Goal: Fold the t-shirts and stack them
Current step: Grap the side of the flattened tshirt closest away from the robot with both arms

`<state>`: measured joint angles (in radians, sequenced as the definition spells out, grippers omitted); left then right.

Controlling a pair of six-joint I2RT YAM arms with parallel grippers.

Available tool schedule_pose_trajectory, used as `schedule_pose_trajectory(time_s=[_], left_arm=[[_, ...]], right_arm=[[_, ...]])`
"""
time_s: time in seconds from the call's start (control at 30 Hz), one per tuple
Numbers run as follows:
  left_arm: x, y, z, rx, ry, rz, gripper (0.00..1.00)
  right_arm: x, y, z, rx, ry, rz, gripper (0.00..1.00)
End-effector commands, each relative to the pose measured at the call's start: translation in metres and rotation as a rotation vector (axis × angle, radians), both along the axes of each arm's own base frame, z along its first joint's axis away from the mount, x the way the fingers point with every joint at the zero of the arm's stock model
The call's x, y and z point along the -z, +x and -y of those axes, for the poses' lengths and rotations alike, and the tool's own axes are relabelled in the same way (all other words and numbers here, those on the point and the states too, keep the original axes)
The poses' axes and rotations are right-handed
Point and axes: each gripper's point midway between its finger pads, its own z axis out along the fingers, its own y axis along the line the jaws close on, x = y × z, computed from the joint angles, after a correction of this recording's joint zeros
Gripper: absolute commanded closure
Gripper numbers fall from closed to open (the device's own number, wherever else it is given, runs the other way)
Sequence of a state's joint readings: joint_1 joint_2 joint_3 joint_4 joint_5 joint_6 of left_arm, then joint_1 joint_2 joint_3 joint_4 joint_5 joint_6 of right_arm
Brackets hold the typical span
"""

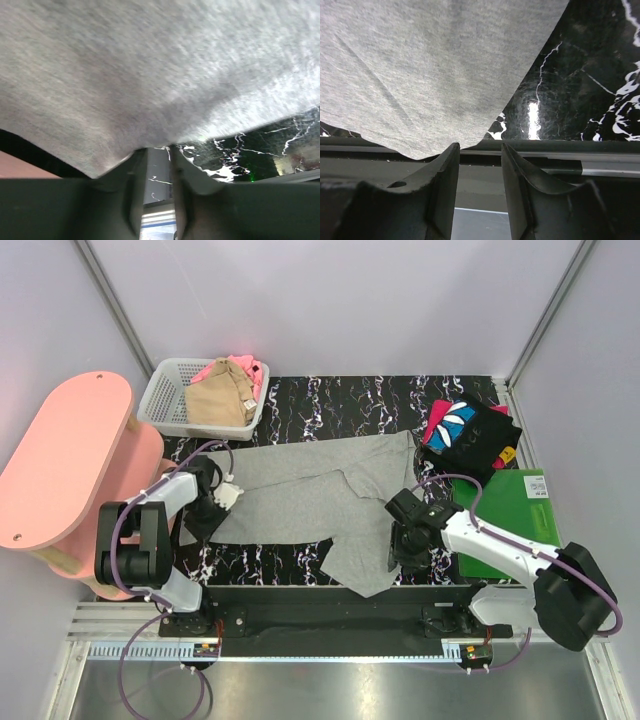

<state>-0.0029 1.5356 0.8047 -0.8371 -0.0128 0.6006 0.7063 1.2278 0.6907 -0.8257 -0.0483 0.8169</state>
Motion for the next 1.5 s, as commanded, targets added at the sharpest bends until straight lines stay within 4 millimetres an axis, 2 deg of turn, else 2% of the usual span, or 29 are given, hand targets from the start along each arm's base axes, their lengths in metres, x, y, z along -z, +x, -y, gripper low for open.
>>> schedule_pose_trajectory(time_s=[0.0, 0.03, 0.13, 0.37, 0.5, 0.77, 0.97, 1.3, 1.47], left_arm=[[0.019, 0.016, 0.015, -0.005, -0.085, 0.038, 0.82], [0.018, 0.018, 0.015, -0.008, -0.088, 0.043, 0.90], [0.016, 0.021, 0.015, -0.009, -0.090, 0.053, 1.00], [-0.001, 0.024, 0.020, -0.012, -0.113, 0.096, 1.00], [-0.013, 0.026, 0.023, -0.001, -0.122, 0.132, 1.00], [-0.019, 0.021, 0.028, 0.008, -0.137, 0.143, 1.00], [-0.020, 0.018, 0.028, 0.014, -0.134, 0.148, 1.00], [-0.017, 0.015, 0.030, 0.021, -0.147, 0.137, 1.00], [-0.015, 0.013, 0.030, 0.023, -0.146, 0.131, 1.00]], right_arm=[[0.004, -0.010, -0.011, -0.011, 0.034, -0.022, 0.54], [0.005, -0.012, -0.012, -0.007, 0.035, -0.027, 0.54], [0.012, -0.016, -0.013, -0.010, 0.028, -0.040, 0.54], [0.024, -0.023, -0.010, -0.036, -0.025, -0.055, 0.51], [0.030, -0.032, -0.011, -0.052, -0.035, -0.072, 0.45], [0.038, -0.027, -0.018, -0.062, -0.046, -0.065, 0.44], [0.033, -0.017, -0.031, -0.061, -0.019, -0.041, 0.44], [0.038, -0.008, -0.051, -0.027, 0.047, -0.019, 0.50], [0.042, -0.002, -0.049, -0.013, 0.029, 0.020, 0.56]])
